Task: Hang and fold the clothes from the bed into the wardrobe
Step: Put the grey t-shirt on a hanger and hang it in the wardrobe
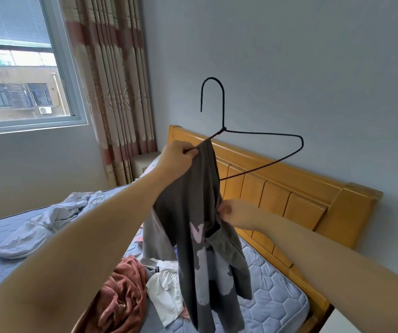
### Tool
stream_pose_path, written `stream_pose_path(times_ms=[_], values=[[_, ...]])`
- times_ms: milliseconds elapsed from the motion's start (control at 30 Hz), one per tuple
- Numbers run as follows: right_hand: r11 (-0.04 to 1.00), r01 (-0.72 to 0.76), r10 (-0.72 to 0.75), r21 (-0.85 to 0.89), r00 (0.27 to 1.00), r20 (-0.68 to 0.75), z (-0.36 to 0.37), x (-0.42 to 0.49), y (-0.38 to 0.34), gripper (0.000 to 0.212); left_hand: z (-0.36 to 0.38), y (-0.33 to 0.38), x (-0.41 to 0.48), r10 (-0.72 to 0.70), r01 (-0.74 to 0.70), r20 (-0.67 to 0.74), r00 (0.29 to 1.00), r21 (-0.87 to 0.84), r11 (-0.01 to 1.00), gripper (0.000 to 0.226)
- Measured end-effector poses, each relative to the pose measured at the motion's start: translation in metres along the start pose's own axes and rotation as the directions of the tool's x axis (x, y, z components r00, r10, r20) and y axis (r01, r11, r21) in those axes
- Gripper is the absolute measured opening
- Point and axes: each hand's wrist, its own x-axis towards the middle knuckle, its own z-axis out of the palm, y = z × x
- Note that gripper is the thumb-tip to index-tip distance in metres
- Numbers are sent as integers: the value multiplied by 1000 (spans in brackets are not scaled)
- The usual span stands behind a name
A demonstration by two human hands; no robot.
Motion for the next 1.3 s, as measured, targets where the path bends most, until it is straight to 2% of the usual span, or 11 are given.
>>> stream_pose_path(times_ms=[100,200,233,300,433,567,600,733,867,1067,1300], values=[[992,80,-86,-96,994,-61,15,1,12,23,-1,1,1,-27,26,-32,999,-35,999,24],[980,175,-199,-96,856,-477,26,2,16,19,0,0,2,-47,45,-49,998,-46,998,24],[972,213,-232,-99,811,-537,27,3,15,22,1,0,1,-53,49,-56,997,-57,997,23],[955,266,-297,-135,811,-504,30,6,15,28,3,0,0,-58,53,-70,996,-71,996,23],[907,264,-353,-329,902,-250,43,11,21,30,5,0,-2,-69,61,-83,994,-94,994,24],[801,405,-551,-441,786,-281,54,7,15,33,4,-6,-3,-80,70,-100,992,-105,992,22],[785,412,-558,-463,795,-238,56,8,13,33,3,-7,-3,-84,73,-104,991,-105,992,22],[858,212,-201,-468,977,74,60,15,13,21,0,-16,-3,-106,94,-108,989,-107,990,22],[955,13,68,-297,963,261,38,15,30,31,-11,-48,-11,-90,89,-42,995,-41,995,21],[979,-126,137,-161,989,59,-27,4,77,7,-32,-122,-43,-147,120,207,967,141,983,19],[986,-165,165,-7,985,41,-61,5,77,19,-33,-148,-51,-208,160,265,942,191,968,31]])
